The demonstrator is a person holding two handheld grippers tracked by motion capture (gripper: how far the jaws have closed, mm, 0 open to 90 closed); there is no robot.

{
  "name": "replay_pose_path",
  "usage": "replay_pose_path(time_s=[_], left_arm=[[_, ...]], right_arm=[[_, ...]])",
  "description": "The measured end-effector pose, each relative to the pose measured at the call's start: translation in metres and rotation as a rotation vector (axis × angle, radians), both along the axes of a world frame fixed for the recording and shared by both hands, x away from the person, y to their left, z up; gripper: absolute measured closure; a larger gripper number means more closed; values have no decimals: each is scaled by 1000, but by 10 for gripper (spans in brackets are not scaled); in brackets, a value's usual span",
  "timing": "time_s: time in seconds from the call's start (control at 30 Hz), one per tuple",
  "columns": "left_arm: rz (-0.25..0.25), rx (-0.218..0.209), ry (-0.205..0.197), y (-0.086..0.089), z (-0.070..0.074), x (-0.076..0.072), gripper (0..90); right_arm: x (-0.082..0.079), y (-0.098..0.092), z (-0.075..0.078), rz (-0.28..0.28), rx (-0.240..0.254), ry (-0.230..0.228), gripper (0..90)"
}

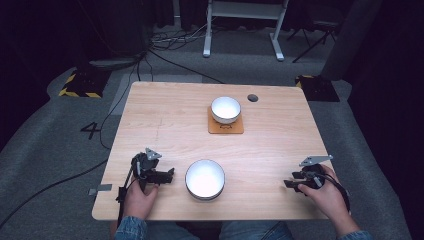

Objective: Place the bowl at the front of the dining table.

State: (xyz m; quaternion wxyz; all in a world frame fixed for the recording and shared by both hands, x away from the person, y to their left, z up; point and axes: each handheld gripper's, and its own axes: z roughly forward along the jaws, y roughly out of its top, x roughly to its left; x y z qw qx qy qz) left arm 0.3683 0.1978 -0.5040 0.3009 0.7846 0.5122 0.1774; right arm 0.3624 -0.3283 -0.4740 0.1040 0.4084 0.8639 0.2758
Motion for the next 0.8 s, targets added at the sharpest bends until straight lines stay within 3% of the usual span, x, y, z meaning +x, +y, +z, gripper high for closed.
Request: replay_pose_path(time_s=[0.07,0.27,0.43,0.47,0.53,0.8], left_arm=[[0,0,0,0,0,0,3],[0,0,0,0,0,0,3],[0,0,0,0,0,0,3],[0,0,0,0,0,0,3],[0,0,0,0,0,0,3],[0,0,0,0,0,0,3]], right_arm=[[-2,0,-2,-2,5,-3,468],[-12,2,-11,-36,41,-73,444],[-23,3,-20,-55,69,-165,413],[-27,2,-24,-71,94,-209,402],[-30,0,-29,-81,112,-246,387],[-31,2,-29,-73,113,-245,332]])
